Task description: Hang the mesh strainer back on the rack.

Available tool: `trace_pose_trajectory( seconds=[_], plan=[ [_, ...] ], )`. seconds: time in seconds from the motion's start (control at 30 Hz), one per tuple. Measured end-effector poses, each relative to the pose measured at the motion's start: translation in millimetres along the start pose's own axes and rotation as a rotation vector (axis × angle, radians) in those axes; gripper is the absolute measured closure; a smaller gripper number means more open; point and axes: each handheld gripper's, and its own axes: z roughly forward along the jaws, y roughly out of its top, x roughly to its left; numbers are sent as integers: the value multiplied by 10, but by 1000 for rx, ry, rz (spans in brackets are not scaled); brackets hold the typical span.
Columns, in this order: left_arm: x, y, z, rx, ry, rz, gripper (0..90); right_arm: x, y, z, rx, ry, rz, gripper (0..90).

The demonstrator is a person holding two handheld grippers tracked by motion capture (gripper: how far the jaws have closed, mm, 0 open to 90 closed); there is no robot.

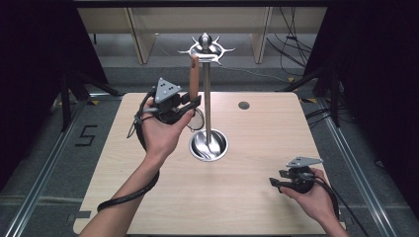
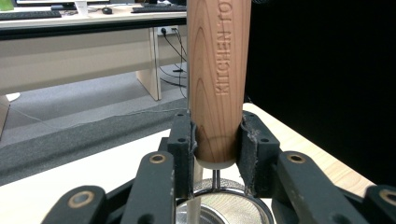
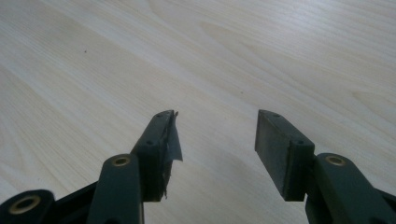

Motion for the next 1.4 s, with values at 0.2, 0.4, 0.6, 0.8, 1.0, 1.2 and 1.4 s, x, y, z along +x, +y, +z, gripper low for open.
trace_pose_trajectory(
  seconds=[0.2,0.4,0.6,0.8,1.0,1.2,1.4],
  plan=[
    [-4,-6,23,3,1,-3,681,11,9,-18,20,2,9,486],
    [-1,-12,45,8,3,1,681,19,9,-17,23,3,9,486],
    [14,-40,84,23,-3,-11,679,19,8,-15,22,4,8,486],
    [32,-63,93,23,0,-14,677,10,2,-6,15,1,-16,486],
    [61,-59,78,20,-1,-19,662,14,0,-1,9,1,-13,486],
    [89,-68,24,15,-11,-31,621,13,2,-5,16,3,-12,486],
    [114,-105,-49,12,-48,-42,534,19,-3,6,7,2,-10,486]
  ],
)
